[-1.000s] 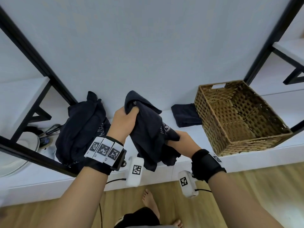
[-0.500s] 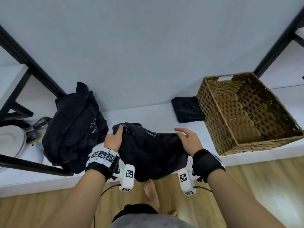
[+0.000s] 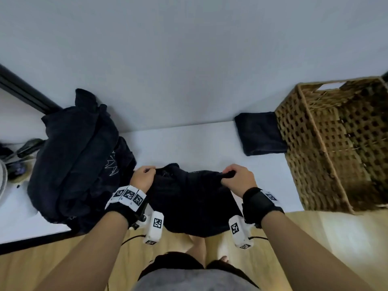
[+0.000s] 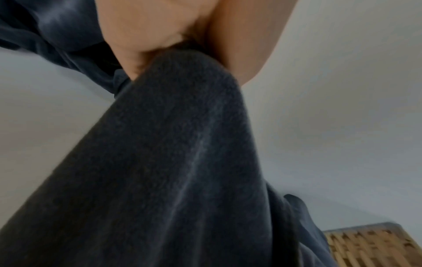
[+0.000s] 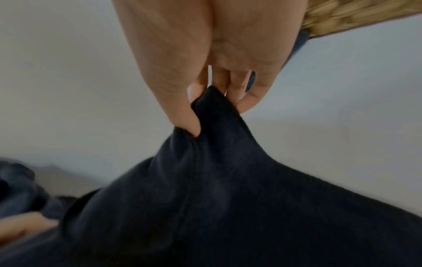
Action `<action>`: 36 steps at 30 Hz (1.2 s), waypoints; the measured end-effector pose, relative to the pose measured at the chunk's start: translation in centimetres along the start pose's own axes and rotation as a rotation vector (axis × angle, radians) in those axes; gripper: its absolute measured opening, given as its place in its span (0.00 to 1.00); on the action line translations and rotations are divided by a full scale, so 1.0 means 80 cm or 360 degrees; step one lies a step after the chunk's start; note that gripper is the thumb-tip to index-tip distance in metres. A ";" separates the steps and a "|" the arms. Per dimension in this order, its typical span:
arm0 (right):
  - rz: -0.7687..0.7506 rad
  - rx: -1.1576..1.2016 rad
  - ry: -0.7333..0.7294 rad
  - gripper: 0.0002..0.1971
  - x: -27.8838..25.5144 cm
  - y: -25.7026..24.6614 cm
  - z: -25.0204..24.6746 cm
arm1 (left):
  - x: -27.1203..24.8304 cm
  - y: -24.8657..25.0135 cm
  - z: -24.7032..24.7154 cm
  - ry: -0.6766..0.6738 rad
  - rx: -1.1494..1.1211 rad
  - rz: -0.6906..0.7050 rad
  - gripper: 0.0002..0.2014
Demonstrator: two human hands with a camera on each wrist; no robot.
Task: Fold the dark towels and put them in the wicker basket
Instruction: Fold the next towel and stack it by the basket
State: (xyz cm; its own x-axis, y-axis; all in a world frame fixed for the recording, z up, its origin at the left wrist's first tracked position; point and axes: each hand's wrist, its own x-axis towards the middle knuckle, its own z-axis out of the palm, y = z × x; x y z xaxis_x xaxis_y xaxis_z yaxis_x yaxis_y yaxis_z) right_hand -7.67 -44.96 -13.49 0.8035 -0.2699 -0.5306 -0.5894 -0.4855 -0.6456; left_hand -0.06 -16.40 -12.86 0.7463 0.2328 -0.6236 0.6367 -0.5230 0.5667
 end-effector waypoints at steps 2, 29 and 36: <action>-0.0056 -0.0149 0.0060 0.06 0.022 -0.004 0.010 | 0.017 0.000 0.000 0.0034 0.0024 0.0059 0.15; 0.0083 -0.0501 -0.0060 0.20 0.098 0.004 0.062 | 0.076 -0.011 0.040 0.0154 0.1492 0.0642 0.30; -0.0167 -0.0432 0.0364 0.08 0.116 -0.042 0.030 | 0.092 -0.001 0.061 -0.0510 0.1631 0.0834 0.49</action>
State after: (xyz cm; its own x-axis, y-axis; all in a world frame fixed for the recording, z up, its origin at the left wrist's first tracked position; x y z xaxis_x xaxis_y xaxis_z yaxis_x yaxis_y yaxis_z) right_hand 1.52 -43.81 -17.58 0.8743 -0.3708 -0.3132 -0.4840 -0.7150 -0.5045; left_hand 4.43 -18.65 -20.11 0.6937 -0.3433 -0.6332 -0.2910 -0.9377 0.1895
